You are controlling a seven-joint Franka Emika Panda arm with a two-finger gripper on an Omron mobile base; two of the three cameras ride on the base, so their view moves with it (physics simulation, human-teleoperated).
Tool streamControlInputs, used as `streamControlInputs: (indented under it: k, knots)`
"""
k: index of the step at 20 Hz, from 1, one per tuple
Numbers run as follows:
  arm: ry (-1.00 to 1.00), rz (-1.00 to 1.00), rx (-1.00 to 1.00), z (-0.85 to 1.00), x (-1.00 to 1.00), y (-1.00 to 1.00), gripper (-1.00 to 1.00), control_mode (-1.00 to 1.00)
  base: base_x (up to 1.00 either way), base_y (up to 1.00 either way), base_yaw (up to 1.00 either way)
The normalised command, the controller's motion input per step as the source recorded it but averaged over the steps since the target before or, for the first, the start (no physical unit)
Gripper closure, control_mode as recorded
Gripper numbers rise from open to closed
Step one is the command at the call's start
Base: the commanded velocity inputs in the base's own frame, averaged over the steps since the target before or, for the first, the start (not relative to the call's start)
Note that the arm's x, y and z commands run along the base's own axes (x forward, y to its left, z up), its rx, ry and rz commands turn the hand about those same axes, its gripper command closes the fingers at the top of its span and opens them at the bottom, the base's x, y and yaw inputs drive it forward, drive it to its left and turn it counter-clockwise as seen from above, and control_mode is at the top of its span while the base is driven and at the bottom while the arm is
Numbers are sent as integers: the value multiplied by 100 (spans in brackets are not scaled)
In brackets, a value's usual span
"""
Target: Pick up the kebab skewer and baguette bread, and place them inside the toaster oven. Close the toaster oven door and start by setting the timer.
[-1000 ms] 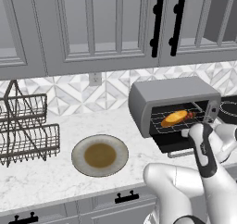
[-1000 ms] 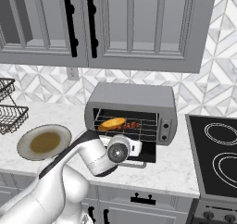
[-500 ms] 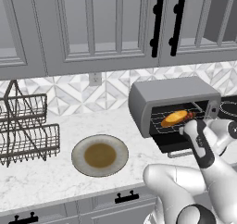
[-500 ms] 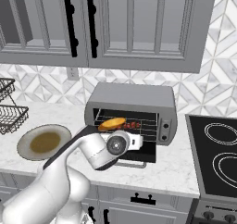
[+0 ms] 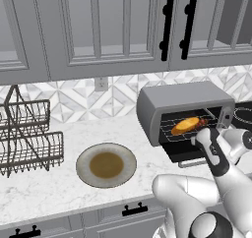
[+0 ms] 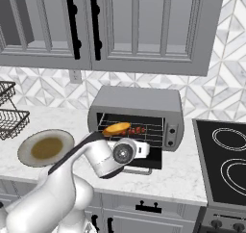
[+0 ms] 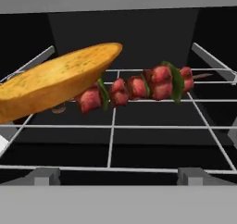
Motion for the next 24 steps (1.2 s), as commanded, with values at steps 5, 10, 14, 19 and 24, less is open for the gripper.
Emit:
streamControlInputs:
  k: [5,10,14,19,24]
  knots:
    - [0,0,0,-15,6,0,-100,-100,0,0,0]
    - [0,0,0,-1,21,0,-100,-100,0,0,0]
    - [0,0,0,-1,18,0,-100,-100,0,0,0]
    - [0,0,0,-9,1,0,-100,-100,0,0,0]
    - [0,0,0,-7,0,0,-100,-100,0,0,0]
